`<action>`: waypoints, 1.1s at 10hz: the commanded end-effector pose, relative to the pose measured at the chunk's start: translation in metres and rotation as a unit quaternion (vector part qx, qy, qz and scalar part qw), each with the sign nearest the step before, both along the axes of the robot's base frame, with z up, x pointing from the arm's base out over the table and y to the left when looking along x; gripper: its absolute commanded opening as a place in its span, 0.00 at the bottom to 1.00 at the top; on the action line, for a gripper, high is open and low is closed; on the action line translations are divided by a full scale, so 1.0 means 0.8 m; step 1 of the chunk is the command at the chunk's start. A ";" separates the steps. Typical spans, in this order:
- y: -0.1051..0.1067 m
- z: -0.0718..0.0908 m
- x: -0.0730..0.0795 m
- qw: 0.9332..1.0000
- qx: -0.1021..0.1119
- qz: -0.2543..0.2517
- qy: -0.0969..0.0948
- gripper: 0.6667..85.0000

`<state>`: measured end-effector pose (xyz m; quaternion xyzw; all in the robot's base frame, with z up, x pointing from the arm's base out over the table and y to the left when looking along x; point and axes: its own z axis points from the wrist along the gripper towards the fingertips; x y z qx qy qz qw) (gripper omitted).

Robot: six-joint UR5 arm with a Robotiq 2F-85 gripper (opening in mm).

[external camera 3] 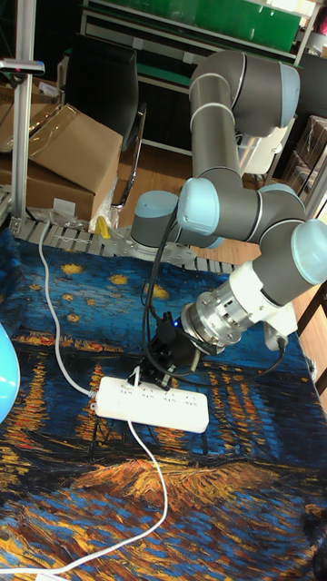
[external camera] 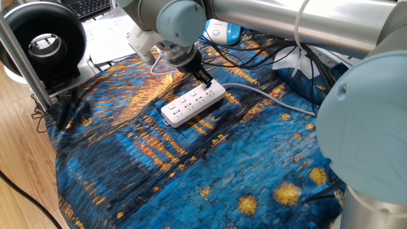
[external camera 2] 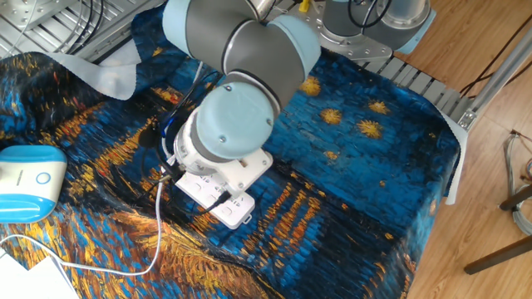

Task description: Plug in the power cord of the desk lamp, turn on the socket, and light up the desk lamp

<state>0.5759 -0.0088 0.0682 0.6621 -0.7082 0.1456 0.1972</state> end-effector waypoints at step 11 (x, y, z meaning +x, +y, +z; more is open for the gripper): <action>-0.005 -0.012 -0.007 1.000 0.004 -0.009 0.006 0.01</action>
